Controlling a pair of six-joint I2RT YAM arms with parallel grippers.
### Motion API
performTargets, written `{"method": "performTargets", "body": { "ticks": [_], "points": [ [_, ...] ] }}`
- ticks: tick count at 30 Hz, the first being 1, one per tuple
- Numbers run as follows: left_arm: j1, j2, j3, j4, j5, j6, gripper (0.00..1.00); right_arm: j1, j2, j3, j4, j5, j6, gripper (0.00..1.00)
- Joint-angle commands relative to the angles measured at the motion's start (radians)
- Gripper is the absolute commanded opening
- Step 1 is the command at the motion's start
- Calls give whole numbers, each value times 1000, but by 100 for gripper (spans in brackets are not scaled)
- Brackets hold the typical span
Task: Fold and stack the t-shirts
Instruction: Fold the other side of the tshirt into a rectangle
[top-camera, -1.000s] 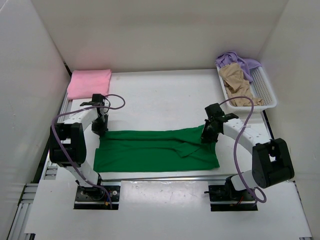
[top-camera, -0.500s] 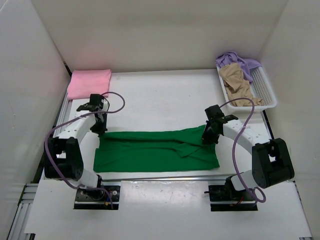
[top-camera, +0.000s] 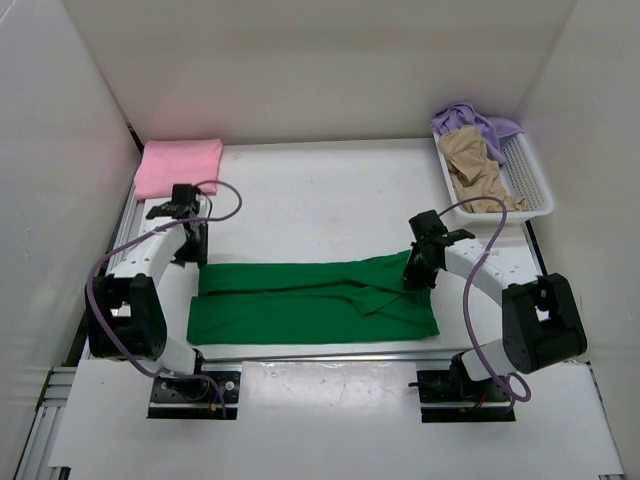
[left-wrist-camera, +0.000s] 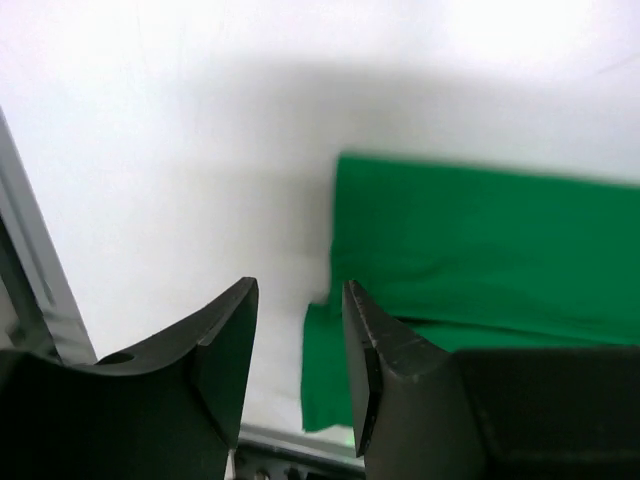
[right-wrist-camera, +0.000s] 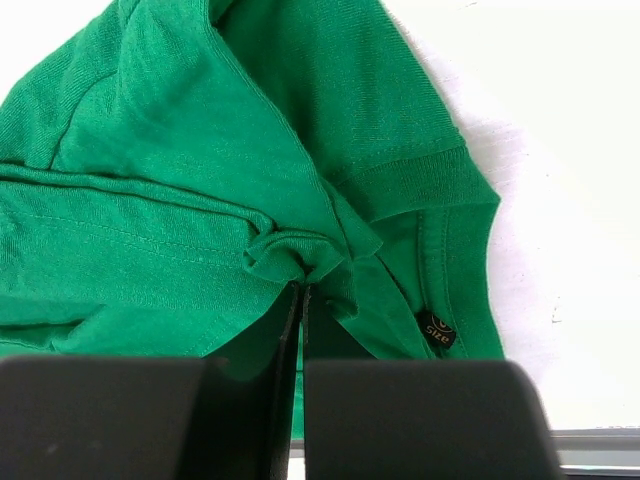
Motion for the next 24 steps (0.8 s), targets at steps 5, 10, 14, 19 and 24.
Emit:
{"method": "performTargets", "body": {
  "ticks": [5, 10, 14, 19, 24],
  "points": [
    [-344, 118, 270, -44, 60, -1, 53, 2, 13, -4, 11, -24, -8, 0],
    [-570, 357, 606, -99, 400, -1, 56, 2, 34, -4, 11, -24, 1, 0],
    [-681, 555, 833, -90, 560, -1, 56, 2, 54, -4, 24, -44, 26, 0],
    [-771, 765, 1017, -65, 632, -1, 54, 2, 54, -22, 33, -53, 48, 0],
    [-793, 830, 1054, -42, 617, -1, 50, -17, 43, -53, 42, -74, 81, 0]
  ]
}}
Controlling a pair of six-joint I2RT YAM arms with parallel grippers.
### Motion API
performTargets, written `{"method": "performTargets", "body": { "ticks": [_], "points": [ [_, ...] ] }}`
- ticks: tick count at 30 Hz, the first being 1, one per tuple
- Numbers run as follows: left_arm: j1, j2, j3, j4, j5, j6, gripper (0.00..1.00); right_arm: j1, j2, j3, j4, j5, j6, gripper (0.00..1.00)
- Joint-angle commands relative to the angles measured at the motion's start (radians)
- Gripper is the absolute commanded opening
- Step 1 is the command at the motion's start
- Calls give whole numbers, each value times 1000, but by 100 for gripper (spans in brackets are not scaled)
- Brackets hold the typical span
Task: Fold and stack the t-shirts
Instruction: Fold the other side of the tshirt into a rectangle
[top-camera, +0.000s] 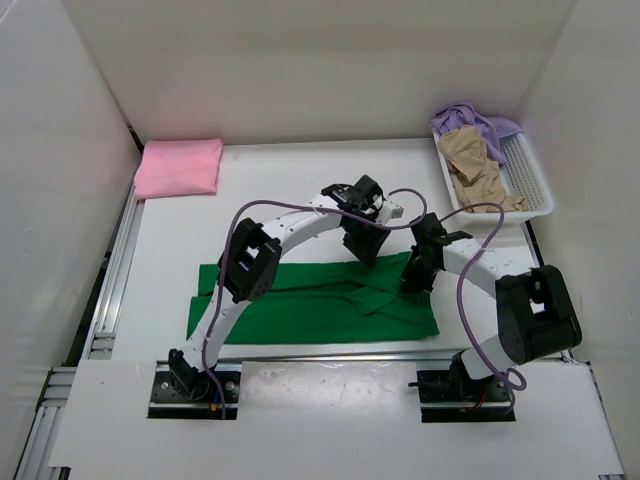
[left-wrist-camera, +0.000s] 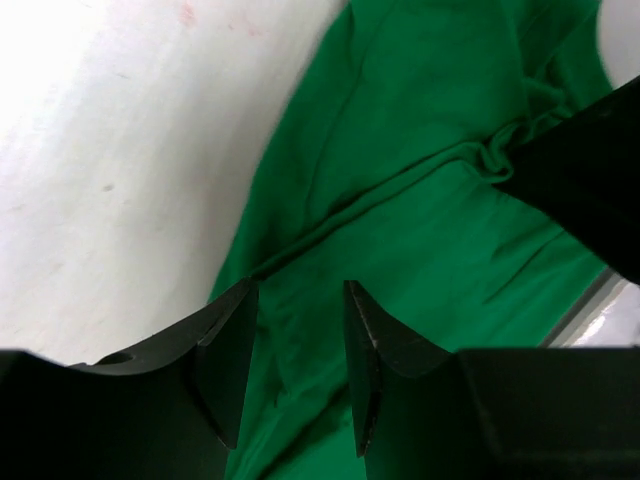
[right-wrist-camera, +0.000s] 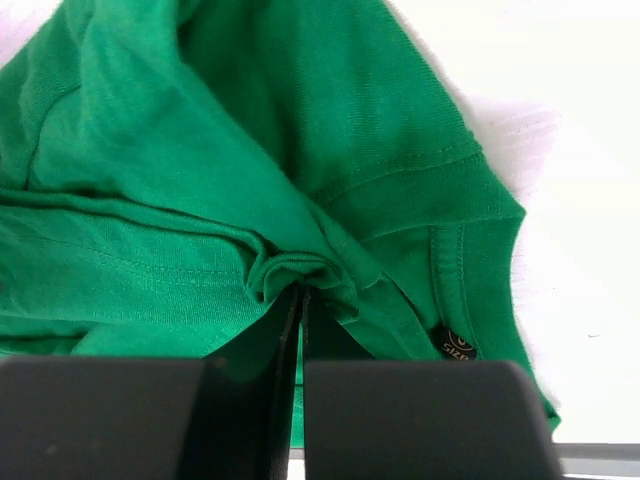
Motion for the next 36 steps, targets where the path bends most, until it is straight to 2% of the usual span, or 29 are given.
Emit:
{"method": "performTargets", "body": {
  "ticks": [1, 6, 7, 11, 12, 15, 19, 22, 23, 25, 27, 36],
  "points": [
    [3, -7, 40, 12, 24, 1, 50, -17, -8, -32, 14, -25, 42, 0],
    [-6, 4, 31, 12, -17, 1, 47, -26, -28, -55, 23, -34, 51, 0],
    [-6, 4, 31, 12, -17, 1, 44, -35, -28, -55, 23, -34, 51, 0],
    [-15, 4, -8, 22, -28, 1, 40, -36, -37, -55, 23, -34, 42, 0],
    [-15, 4, -8, 22, -28, 1, 40, -45, -37, -55, 23, -34, 42, 0],
    [-15, 4, -22, 22, -68, 1, 49, -45, -37, -46, 23, -34, 42, 0],
    [-24, 4, -22, 22, -56, 1, 49, -45, -37, -46, 23, -34, 42, 0],
    [-24, -7, -34, 22, -30, 1, 43, -45, -37, -46, 23, -34, 42, 0],
    [-24, -16, -43, 22, -30, 1, 34, -45, -46, -46, 23, -34, 42, 0],
    [-24, -25, -43, 22, -20, 1, 25, -45, -46, -46, 23, -34, 42, 0],
    [-24, -37, -43, 22, -30, 1, 10, -45, -46, -37, 23, -34, 33, 0],
    [-34, -152, -95, 22, -50, 1, 10, -45, -103, -17, 12, -24, -53, 0]
  ]
}}
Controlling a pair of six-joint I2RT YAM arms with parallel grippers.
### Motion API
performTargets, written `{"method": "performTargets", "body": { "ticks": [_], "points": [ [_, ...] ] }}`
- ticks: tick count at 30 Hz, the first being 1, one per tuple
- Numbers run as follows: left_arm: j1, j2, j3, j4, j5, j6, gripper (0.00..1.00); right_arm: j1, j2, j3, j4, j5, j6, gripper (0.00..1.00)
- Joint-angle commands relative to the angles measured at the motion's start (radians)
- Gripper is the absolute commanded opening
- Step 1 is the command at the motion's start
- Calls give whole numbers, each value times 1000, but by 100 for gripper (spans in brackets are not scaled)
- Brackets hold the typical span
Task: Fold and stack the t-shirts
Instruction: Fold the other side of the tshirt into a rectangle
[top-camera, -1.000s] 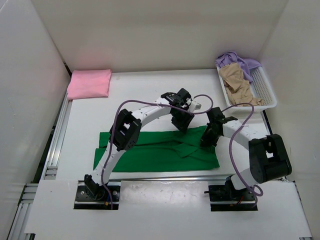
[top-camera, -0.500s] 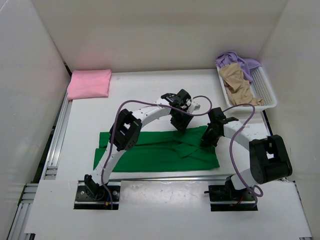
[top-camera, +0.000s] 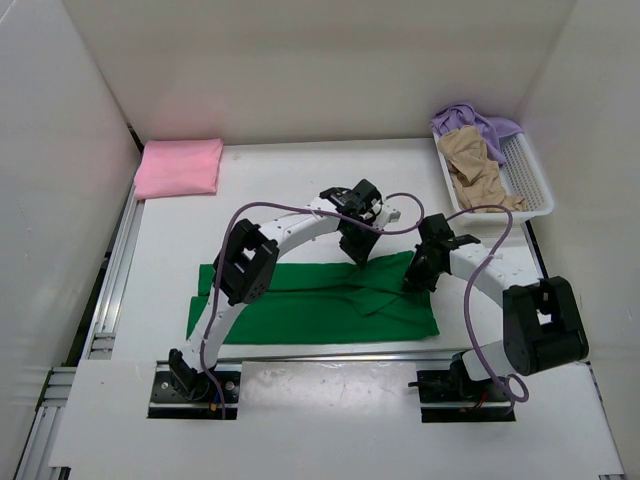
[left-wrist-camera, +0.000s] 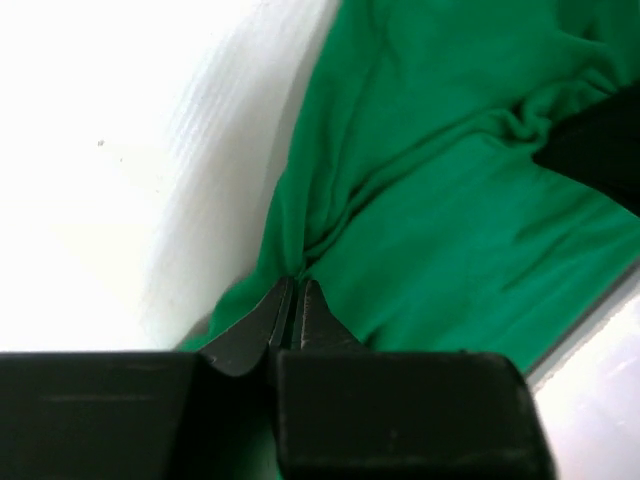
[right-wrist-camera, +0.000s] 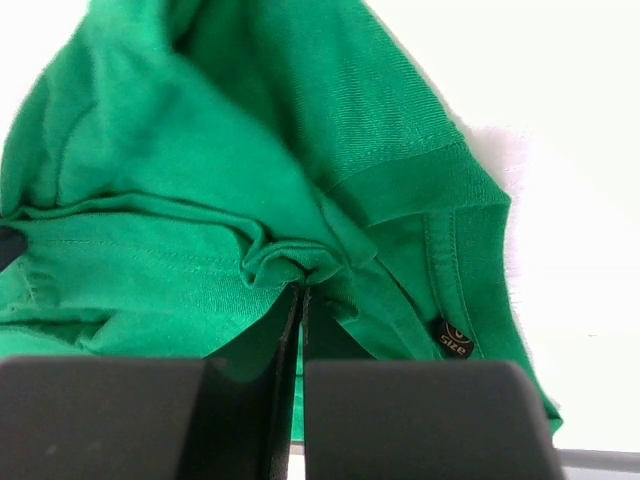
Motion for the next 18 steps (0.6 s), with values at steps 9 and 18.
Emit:
{"method": "performTargets", "body": {
  "ticks": [9, 18],
  "points": [
    [-23, -126, -45, 9, -29, 4, 41, 6, -46, 10, -26, 10, -69, 0],
    [-23, 12, 50, -9, -40, 4, 43, 6, -46, 10, -26, 10, -69, 0]
  ]
}}
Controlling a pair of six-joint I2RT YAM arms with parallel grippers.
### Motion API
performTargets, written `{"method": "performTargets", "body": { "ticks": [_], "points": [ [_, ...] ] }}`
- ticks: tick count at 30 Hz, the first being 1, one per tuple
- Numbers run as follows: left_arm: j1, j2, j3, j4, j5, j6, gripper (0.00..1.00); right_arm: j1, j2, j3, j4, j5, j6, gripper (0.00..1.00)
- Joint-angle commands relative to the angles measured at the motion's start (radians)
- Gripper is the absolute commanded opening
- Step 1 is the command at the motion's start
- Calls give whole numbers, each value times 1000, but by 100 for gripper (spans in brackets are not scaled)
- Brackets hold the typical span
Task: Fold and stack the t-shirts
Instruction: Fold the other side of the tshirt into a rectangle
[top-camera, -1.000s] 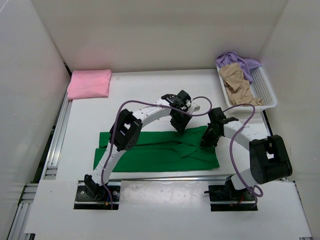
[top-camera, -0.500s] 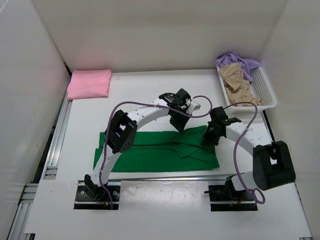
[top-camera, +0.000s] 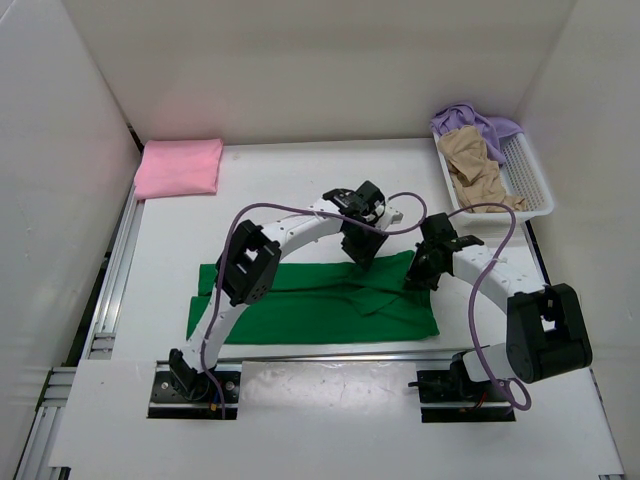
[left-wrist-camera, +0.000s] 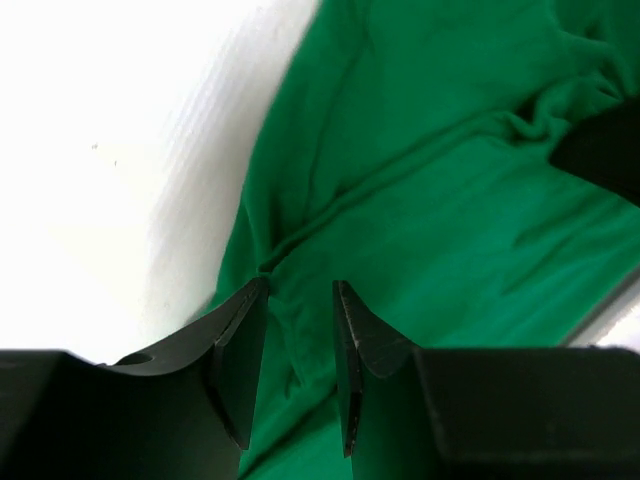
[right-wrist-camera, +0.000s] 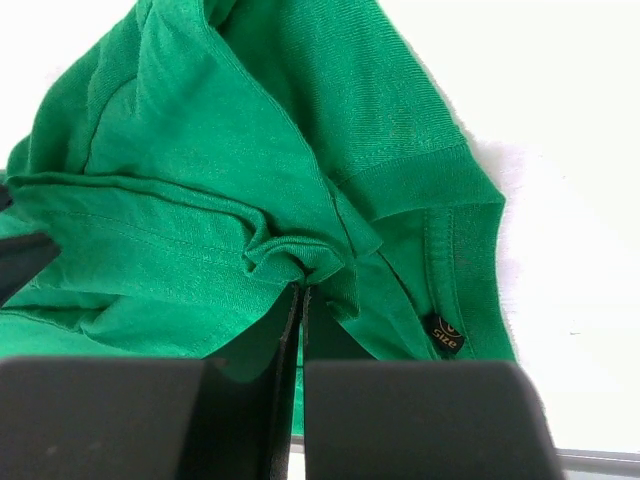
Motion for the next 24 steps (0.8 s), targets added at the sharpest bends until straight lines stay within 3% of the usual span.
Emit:
{"method": "performTargets", "body": {
  "ticks": [1, 9, 14, 24],
  "points": [
    [-7, 25, 62, -4, -23, 4, 43, 5, 0, 10, -20, 7, -15, 0],
    [-7, 48, 82, -4, -14, 4, 33, 5, 0, 10, -20, 7, -15, 0],
    [-7, 15, 82, -4, -14, 4, 10, 5, 0, 10, -20, 7, -15, 0],
    [-7, -154, -60, 5, 3, 4, 10, 5, -40, 10, -49, 38, -47, 0]
  ]
}}
